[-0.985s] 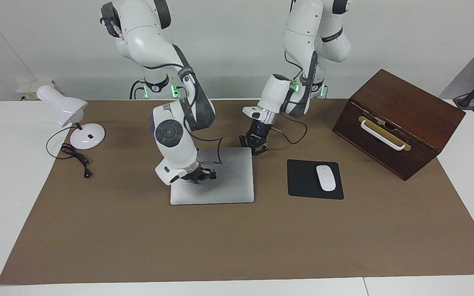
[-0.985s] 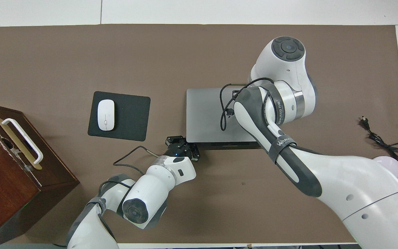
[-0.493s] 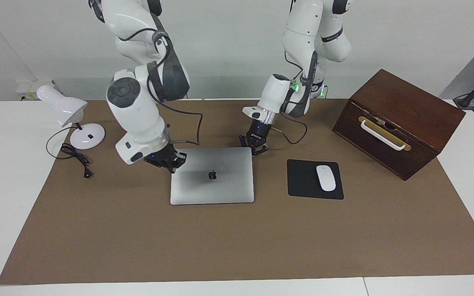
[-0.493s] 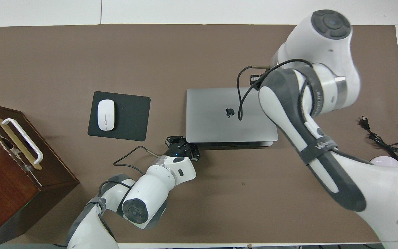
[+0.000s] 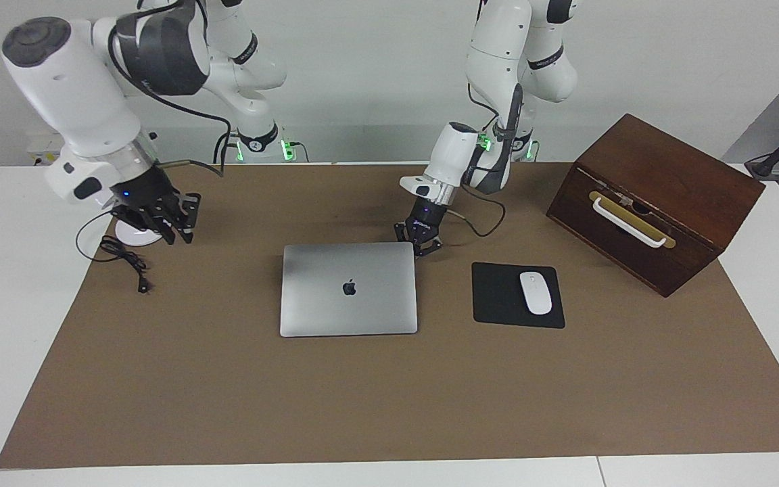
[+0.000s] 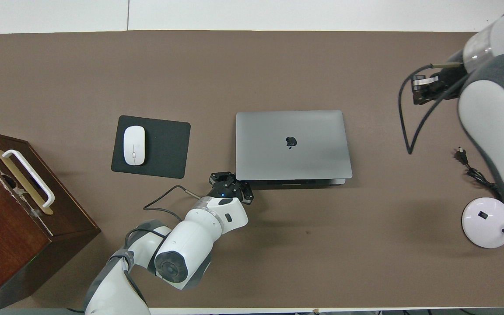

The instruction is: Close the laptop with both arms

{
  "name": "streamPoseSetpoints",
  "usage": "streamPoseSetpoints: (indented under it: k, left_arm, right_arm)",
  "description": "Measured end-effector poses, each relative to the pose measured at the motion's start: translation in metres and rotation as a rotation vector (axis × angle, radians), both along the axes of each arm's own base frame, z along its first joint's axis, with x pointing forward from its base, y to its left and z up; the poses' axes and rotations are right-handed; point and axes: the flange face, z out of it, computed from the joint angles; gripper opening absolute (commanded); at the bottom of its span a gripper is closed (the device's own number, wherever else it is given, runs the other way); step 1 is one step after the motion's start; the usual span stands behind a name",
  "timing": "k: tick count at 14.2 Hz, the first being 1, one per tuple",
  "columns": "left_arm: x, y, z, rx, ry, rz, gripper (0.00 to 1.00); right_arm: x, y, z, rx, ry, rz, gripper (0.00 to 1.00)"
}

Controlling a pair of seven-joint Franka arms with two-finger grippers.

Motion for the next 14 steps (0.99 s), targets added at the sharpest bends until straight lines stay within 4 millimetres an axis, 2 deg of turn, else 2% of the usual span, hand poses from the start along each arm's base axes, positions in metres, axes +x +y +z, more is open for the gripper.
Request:
streamPoseSetpoints:
  k: [3,6,8,14]
  left_arm:
    - [0.001,0.002,0.0,-0.018,0.015,0.03,0.0]
    - [0.003,0.004,0.003,-0.028,0.048,0.062,0.0]
    - [0.004,0.006,0.008,-0.023,0.102,0.093,0.0]
    - [0.0,0.006,0.042,-0.061,0.221,0.183,0.0]
  right_arm:
    - [-0.015,-0.058,0.012,-0.003,0.005,0.002,1.0]
    - [-0.027,-0.095,0.014,-0.008,0.011,-0.005,1.0]
    - [-0.035,-0.1,0.014,-0.006,0.02,-0.014,1.0]
    - [-0.055,-0.082,-0.006,-0.004,0.027,-0.036,1.0]
